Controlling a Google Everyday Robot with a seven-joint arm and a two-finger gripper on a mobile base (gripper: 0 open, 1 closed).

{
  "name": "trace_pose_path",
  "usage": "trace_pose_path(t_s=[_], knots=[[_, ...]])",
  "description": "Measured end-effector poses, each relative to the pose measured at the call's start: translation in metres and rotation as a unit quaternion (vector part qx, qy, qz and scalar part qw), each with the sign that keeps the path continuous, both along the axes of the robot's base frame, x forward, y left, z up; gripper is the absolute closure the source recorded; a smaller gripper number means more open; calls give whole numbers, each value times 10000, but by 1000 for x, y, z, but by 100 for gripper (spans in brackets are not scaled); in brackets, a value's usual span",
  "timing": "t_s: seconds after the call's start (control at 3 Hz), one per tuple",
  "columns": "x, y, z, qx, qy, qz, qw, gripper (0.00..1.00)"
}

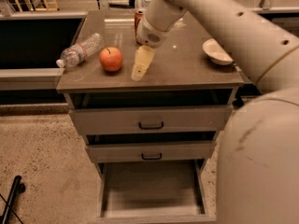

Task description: Place apple into bottom drawer

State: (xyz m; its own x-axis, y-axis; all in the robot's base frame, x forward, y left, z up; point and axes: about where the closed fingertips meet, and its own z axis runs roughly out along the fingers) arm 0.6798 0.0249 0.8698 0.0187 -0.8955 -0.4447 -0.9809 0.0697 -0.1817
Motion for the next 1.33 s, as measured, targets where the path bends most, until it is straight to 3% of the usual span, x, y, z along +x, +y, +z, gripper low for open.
trace_pose_path(t_s=[1.0,1.33], knots=[[18,51,-18,187,283,202,9992,0],[27,72,-16,356,312,209,9987,27]])
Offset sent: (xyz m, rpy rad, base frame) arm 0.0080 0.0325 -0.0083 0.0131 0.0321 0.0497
